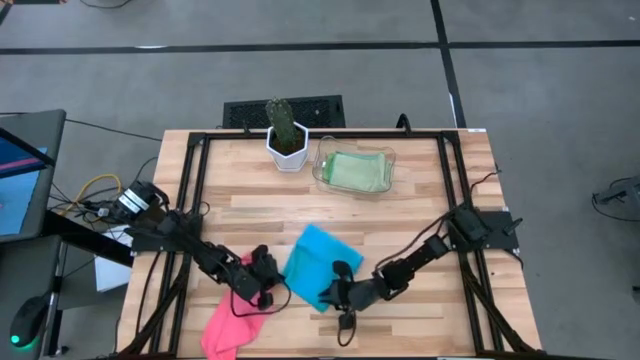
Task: Fold microfiber towels
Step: Fold the blue towel on the table
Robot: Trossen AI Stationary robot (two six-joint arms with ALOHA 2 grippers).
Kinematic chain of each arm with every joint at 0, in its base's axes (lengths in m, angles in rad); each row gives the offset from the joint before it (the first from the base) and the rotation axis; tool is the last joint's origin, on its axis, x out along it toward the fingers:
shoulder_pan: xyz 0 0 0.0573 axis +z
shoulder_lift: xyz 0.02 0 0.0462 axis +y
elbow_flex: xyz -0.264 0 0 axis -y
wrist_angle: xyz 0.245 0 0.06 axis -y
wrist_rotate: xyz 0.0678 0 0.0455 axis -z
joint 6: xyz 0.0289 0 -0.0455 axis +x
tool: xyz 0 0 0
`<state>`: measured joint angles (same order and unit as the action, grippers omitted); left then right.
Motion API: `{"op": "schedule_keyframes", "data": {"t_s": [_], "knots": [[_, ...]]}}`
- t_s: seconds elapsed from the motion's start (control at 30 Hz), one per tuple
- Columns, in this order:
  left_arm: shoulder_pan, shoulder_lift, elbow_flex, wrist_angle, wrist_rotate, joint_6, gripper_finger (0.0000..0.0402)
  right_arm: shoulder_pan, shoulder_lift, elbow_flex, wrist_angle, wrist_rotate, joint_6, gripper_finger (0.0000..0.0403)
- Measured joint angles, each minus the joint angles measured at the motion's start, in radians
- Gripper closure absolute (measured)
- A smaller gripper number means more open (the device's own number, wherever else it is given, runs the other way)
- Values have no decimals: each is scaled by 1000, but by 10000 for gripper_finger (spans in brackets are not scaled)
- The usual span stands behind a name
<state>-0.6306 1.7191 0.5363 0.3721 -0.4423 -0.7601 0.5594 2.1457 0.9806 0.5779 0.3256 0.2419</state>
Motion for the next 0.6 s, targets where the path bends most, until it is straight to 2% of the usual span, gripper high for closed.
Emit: {"op": "schedule_keyframes", "data": {"t_s": [0.2, 0.37, 0.6], "knots": [[-19, 2, 100, -128, 97, 80, 401, 66, -48, 2, -154, 30, 65, 320], [-20, 2, 216, -327, 109, 196, 402, 85, -55, 1, -177, 54, 65, 321], [-20, 2, 364, -634, 119, 278, 401, 87, -55, 0, -180, 47, 65, 321]]}}
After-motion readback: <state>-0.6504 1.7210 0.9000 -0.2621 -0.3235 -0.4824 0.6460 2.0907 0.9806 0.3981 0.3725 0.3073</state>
